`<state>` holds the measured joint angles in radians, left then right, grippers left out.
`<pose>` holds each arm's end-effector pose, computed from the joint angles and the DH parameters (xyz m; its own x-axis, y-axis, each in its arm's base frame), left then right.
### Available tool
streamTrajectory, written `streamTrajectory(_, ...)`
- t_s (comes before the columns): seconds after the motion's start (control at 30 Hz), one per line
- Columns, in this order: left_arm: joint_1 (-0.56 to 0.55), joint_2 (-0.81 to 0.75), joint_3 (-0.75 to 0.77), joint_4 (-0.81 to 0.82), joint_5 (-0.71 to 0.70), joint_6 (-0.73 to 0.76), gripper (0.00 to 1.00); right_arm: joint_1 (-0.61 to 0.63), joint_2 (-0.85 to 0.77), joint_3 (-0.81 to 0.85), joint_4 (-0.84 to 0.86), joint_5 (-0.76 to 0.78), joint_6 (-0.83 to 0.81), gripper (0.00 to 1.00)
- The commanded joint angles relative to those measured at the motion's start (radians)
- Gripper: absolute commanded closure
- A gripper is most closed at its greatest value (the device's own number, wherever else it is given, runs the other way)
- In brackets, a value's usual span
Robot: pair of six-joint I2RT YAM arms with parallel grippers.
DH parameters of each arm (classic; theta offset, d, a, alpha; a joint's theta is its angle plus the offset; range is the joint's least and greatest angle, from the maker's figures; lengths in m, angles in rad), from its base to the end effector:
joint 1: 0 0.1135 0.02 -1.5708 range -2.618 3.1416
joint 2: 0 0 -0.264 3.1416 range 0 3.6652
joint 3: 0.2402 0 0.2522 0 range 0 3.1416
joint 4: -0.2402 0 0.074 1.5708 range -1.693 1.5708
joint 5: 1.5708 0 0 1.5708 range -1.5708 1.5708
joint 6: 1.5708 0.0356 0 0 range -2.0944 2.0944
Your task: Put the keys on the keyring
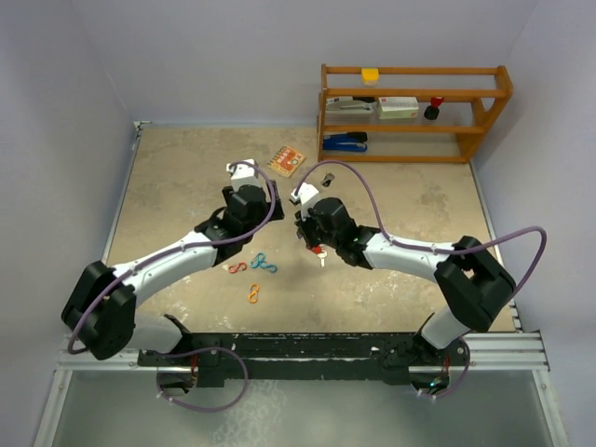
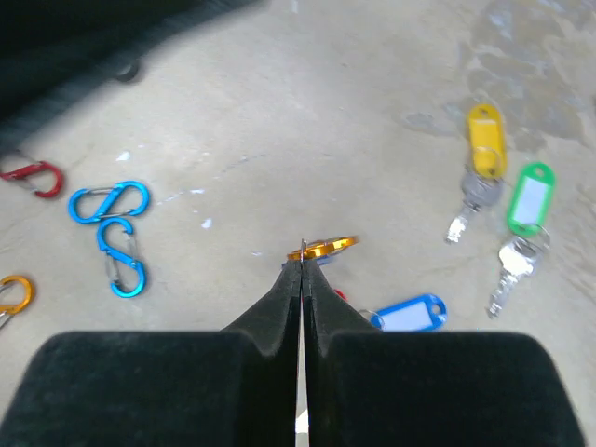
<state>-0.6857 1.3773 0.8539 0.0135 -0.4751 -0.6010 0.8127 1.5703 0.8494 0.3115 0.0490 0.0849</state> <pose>0.2453 -0.1796 0.2505 -0.4553 -0.2772 -0.8461 -0.0040 0.9509 -0.3094 0.2378 0.2486 0.2173 -0.3316 -0.2270 -0.9157 -0.6687 0.7413 0.0584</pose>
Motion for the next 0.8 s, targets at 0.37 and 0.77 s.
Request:
streamTrajectory(0.37,0.002,-0.088,-0.045,-0.015,-0.122,-0.036,0.17,-0.276,-0.037,0.214,-0.290,0.234,0.169,1.00)
streamTrajectory(0.77,0.002,-0.074,-0.061,0.010,-0.105,-0.043,0.17,-0.446,-0.048,0.145,-0.336,0.234,0.239,1.00)
